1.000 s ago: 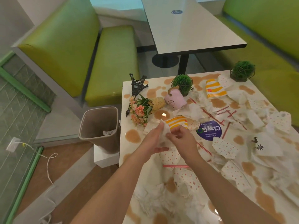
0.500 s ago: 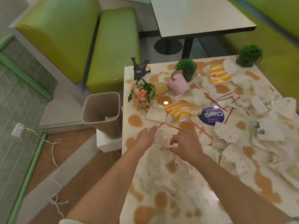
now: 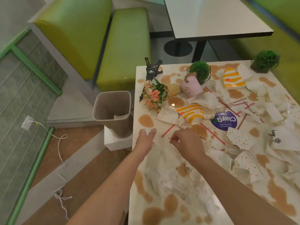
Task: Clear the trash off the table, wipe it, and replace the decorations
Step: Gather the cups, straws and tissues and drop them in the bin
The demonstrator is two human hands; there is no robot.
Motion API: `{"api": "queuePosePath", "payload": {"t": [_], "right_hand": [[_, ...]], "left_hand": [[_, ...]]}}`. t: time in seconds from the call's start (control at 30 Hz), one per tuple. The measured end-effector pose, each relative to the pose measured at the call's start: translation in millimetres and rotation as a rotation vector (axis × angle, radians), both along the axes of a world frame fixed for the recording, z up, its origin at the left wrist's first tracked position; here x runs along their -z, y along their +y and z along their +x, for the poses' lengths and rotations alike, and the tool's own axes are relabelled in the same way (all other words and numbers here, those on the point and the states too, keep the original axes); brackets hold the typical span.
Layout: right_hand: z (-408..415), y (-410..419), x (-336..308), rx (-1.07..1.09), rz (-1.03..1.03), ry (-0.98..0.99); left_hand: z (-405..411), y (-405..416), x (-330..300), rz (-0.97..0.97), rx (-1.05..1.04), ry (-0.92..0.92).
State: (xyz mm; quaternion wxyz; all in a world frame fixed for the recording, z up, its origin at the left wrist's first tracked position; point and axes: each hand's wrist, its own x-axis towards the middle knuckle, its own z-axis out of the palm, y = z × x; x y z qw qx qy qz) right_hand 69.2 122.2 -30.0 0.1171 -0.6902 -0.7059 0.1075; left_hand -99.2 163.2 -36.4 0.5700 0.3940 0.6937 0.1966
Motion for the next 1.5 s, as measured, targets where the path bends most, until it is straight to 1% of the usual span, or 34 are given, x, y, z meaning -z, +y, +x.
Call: {"api": "queuePosePath", "payload": {"t": [0.07, 0.13, 0.2, 0.23, 0.37, 0.47, 0.57, 0.67, 0.8, 0.87, 0.93, 1.0, 1.1, 1.23, 1.37, 1.5], "right_hand": [[-15.4, 13.6, -15.0, 0.059, 0.057, 0.173], [-36.1, 30.3, -28.3, 0.151, 0.055, 0.394], [-58.8, 49.5, -36.8, 0.254, 0.042, 0.625], [-66.5, 56.7, -39.5, 0.300, 0.031, 0.716], [-102.9, 90.5, -41.3, 0.385, -0.020, 0.890], [-132.2, 120.2, -39.4, 0.416, -0.011, 1.000], [-158.9, 148.4, -31.6, 0.403, -0.028, 0.979], [-182.4, 174.5, -21.1, 0.406, -0.004, 0.919], [-205.1, 199.6, -1.1, 0.448, -0.015, 0.907], [-211.5, 205.9, 9.8, 0.456, -0.077, 0.899], [-215.7, 205.2, 20.0, 0.459, -0.185, 0.858], [-214.7, 200.1, 29.2, 0.484, -0.249, 0.847], [-209.1, 188.7, 33.9, 0.575, -0.220, 0.863], [-190.2, 167.9, 24.8, 0.629, -0.147, 0.885], [-168.6, 149.0, 14.3, 0.615, -0.059, 0.909], [-140.6, 130.8, 10.1, 0.674, -0.033, 0.819]], "left_hand": [[-9.8, 7.8, -4.7, 0.006, -0.076, -0.090], [-26.1, 21.1, -8.3, 0.018, -0.183, -0.133], [-46.9, 35.7, -14.3, 0.023, -0.200, -0.115], [-55.3, 40.4, -15.5, 0.046, -0.161, -0.082], [-102.2, 68.0, -15.1, 0.145, -0.001, 0.054], [-140.7, 92.0, -9.7, 0.215, 0.008, 0.059], [-170.4, 117.8, -5.9, 0.264, -0.023, 0.036], [-189.6, 146.8, -2.0, 0.316, -0.045, 0.078], [-202.1, 178.1, 12.3, 0.297, -0.077, 0.127], [-204.6, 188.6, 19.2, 0.255, -0.038, 0.142], [-205.1, 193.3, 22.2, 0.191, 0.043, 0.141], [-204.6, 193.8, 26.2, 0.147, 0.123, 0.174], [-202.0, 191.9, 32.8, 0.155, 0.195, 0.244], [-181.9, 183.6, 32.9, 0.176, 0.196, 0.186], [-150.8, 170.9, 25.9, 0.211, 0.262, 0.171], [-114.7, 156.1, 19.1, 0.241, 0.325, 0.158]]}}
